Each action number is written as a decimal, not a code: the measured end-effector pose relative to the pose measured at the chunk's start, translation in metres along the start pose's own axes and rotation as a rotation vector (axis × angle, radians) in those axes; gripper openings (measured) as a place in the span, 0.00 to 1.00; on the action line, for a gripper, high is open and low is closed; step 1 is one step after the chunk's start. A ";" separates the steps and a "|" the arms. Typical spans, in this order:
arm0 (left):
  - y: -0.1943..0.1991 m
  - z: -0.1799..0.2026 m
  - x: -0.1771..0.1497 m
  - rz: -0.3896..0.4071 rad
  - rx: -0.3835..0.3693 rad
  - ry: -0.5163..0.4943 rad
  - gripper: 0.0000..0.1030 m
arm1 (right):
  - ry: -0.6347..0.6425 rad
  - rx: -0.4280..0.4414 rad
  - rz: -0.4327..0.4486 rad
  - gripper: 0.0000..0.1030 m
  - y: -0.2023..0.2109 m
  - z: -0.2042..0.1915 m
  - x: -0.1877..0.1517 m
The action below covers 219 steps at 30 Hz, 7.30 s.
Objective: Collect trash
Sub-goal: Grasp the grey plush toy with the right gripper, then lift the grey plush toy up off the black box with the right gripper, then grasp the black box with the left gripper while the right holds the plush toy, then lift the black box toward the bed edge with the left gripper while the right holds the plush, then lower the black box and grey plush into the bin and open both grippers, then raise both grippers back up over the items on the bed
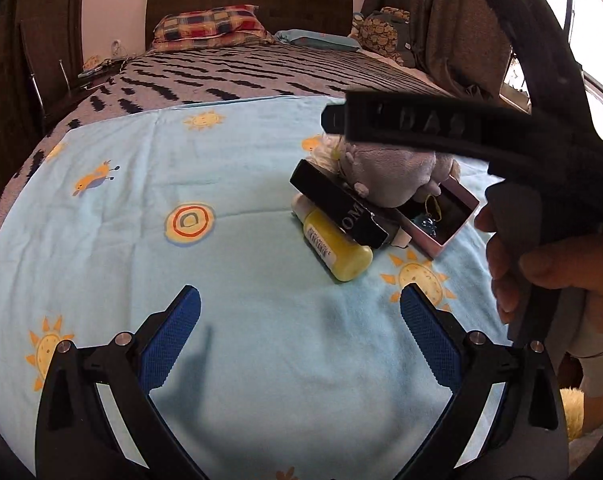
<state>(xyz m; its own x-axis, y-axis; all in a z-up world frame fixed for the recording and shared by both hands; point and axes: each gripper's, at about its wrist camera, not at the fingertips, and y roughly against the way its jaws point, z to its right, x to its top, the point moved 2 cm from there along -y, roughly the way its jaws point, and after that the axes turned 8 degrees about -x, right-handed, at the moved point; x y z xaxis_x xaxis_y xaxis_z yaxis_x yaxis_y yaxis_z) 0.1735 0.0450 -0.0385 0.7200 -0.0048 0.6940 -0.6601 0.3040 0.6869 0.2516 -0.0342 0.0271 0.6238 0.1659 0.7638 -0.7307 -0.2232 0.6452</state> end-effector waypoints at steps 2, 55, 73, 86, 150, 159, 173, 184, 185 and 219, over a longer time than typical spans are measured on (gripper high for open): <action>-0.001 -0.002 0.003 0.001 0.002 0.002 0.92 | 0.031 -0.033 -0.001 0.86 -0.001 -0.001 -0.001; -0.060 0.048 0.073 -0.017 0.013 -0.080 0.27 | -0.172 0.046 0.084 0.68 0.078 0.121 0.003; -0.040 0.094 0.023 -0.083 -0.053 -0.127 0.36 | -0.230 0.008 0.076 0.68 0.121 0.161 -0.043; 0.017 0.124 0.000 0.024 -0.089 -0.202 0.21 | -0.229 0.031 0.109 0.68 0.173 0.147 -0.082; 0.069 0.152 -0.067 0.029 -0.170 -0.256 0.66 | -0.310 0.003 0.118 0.69 0.257 0.136 -0.200; 0.080 0.130 -0.160 -0.109 -0.234 -0.168 0.67 | -0.314 0.020 -0.010 0.69 0.243 0.105 -0.253; -0.019 0.106 -0.246 -0.394 -0.171 -0.062 0.67 | -0.321 0.001 -0.291 0.69 0.159 0.084 -0.323; -0.061 0.095 -0.271 -0.436 -0.193 -0.010 0.67 | -0.322 0.005 -0.357 0.70 0.113 0.076 -0.350; -0.063 0.094 -0.272 -0.441 -0.190 -0.008 0.67 | -0.324 0.020 -0.349 0.70 0.113 0.074 -0.349; 0.028 0.116 -0.217 -0.180 -0.195 -0.123 0.92 | -0.384 0.009 -0.038 0.96 0.182 0.117 -0.282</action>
<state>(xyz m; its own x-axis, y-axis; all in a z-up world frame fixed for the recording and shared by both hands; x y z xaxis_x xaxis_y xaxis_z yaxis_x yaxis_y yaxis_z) -0.0264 -0.0559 -0.1452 0.7824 -0.1876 0.5938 -0.4615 0.4654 0.7552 -0.0248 -0.2340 -0.0735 0.7101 -0.1974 0.6758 -0.7037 -0.2324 0.6715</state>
